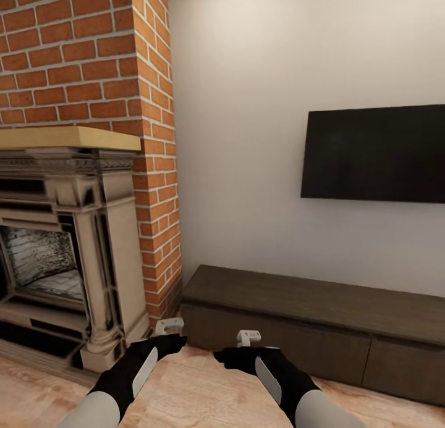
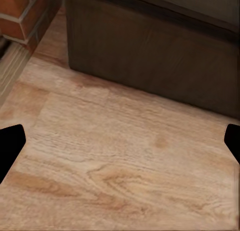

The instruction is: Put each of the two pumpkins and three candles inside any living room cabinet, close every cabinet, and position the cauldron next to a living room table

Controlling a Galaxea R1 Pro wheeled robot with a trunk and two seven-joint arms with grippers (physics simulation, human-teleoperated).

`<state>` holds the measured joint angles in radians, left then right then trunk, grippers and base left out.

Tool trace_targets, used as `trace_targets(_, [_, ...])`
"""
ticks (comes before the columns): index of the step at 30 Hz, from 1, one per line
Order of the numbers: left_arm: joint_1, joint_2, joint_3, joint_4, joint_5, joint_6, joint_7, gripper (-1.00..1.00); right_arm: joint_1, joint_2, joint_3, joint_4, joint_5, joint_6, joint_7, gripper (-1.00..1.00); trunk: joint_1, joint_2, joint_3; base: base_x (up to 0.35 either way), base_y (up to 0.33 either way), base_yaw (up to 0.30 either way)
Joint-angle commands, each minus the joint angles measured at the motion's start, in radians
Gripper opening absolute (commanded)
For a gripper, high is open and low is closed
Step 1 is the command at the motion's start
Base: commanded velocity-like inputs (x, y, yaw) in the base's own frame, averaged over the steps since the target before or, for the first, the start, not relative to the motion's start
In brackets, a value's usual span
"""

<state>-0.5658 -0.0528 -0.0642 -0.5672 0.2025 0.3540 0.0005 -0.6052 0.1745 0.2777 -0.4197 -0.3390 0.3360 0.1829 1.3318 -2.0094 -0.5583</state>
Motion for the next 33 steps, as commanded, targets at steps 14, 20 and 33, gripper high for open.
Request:
trace_targets(14, [0.000,0.001,-0.002,-0.002,0.008,0.005,0.001,1.00,-0.001,0.000,0.003,0.001,-0.075,0.021,0.001,1.00,0.000,-0.001,-0.014,0.000,0.000,-0.099])
trace_targets(20, [0.000,0.001,-0.002,0.001,0.008,0.005,0.001,1.00,-0.001,0.000,0.003,0.000,-0.075,0.016,0.001,1.00,0.000,-0.001,-0.024,0.000,0.000,-0.001])
trace_targets(33, [0.000,0.002,-0.003,0.003,0.008,0.005,0.001,1.00,-0.001,0.000,0.002,-0.001,-0.076,0.006,0.033,1.00,0.000,-0.001,-0.036,0.000,0.000,0.000])
